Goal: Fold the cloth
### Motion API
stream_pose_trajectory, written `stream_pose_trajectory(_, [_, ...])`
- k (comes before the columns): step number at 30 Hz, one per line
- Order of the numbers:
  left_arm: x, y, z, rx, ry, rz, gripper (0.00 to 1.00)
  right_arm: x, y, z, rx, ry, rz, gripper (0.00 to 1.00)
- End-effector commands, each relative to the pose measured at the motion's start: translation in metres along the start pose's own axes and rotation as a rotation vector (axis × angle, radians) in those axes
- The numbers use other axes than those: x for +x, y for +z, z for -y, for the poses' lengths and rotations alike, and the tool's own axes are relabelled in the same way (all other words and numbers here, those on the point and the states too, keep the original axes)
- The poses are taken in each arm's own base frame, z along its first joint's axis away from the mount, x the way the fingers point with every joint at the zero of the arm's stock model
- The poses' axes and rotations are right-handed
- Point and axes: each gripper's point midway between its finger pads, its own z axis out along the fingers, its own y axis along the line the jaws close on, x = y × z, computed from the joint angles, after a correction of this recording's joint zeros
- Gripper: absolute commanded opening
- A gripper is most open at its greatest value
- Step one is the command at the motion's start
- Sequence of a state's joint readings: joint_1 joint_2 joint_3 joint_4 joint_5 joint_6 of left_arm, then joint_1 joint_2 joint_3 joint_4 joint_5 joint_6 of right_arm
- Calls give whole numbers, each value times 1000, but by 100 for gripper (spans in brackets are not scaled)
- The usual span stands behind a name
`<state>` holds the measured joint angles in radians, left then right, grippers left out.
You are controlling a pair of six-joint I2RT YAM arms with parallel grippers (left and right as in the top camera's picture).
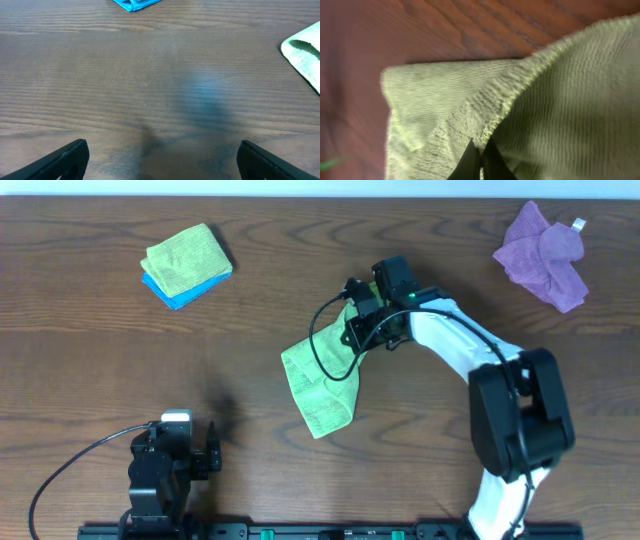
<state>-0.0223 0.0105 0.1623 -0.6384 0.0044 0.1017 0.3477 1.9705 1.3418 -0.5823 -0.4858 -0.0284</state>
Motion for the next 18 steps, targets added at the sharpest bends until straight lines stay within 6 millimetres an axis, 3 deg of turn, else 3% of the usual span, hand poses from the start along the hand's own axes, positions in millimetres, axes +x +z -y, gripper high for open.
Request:
stream_pose_trajectory(1, [2, 1, 6, 32, -6, 0, 95, -24, -47, -22, -13, -9, 103, 1])
stream_pose_trajectory(4, [-3, 1, 7, 43, -17, 20, 96, -18, -74, -27, 43, 16, 107, 1])
stream_pose_trajectory(8, [-24, -1, 17, 110, -168, 96, 95, -1, -96, -22, 134, 39, 71, 1])
stream_pose_trajectory(18, [-36, -10, 41, 274, -440, 89, 95, 34, -116, 1, 211, 182, -27, 1])
